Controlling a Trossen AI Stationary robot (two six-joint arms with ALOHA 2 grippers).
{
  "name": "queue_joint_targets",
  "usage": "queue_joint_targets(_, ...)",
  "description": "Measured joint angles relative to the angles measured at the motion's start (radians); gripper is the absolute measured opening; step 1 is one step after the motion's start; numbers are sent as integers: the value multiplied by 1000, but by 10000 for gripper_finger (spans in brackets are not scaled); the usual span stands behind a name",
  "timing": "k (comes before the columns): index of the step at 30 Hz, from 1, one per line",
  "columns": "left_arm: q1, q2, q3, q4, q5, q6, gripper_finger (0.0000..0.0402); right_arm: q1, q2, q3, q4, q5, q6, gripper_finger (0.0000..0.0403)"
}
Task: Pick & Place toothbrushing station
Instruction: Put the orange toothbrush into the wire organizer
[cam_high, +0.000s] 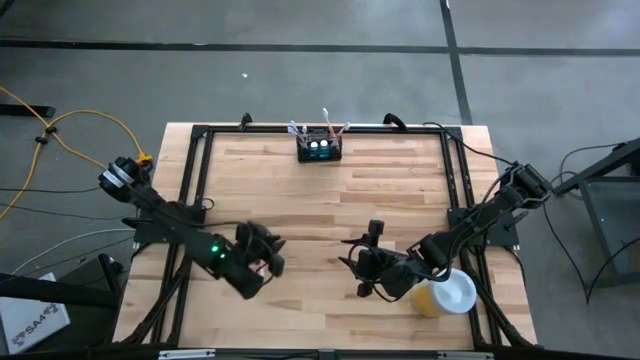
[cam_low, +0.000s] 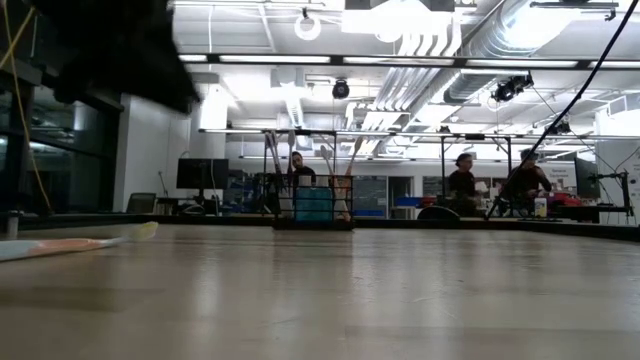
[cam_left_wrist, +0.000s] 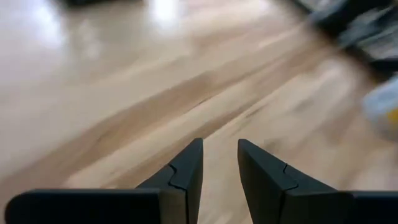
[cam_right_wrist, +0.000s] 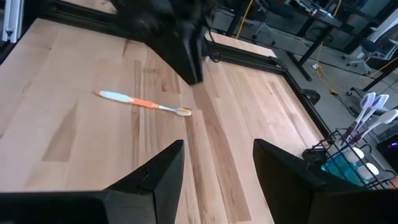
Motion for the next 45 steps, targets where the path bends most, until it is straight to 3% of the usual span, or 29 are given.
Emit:
queue_joint_targets(6,51,4,0,-205,211,-205,97,0,0,0,-8,-19,0,185)
queue_joint_targets(16,41,85,0,-228,415,-396,97,0,0,0,-16,-22,-1,185)
queue_joint_targets(29,60,117,-13,-276,448,-391,97,0,0,0,-16,-52,15,185)
queue_joint_targets(45,60,118,-90,-178,478,-415,97,0,0,0,-16,-52,15,185)
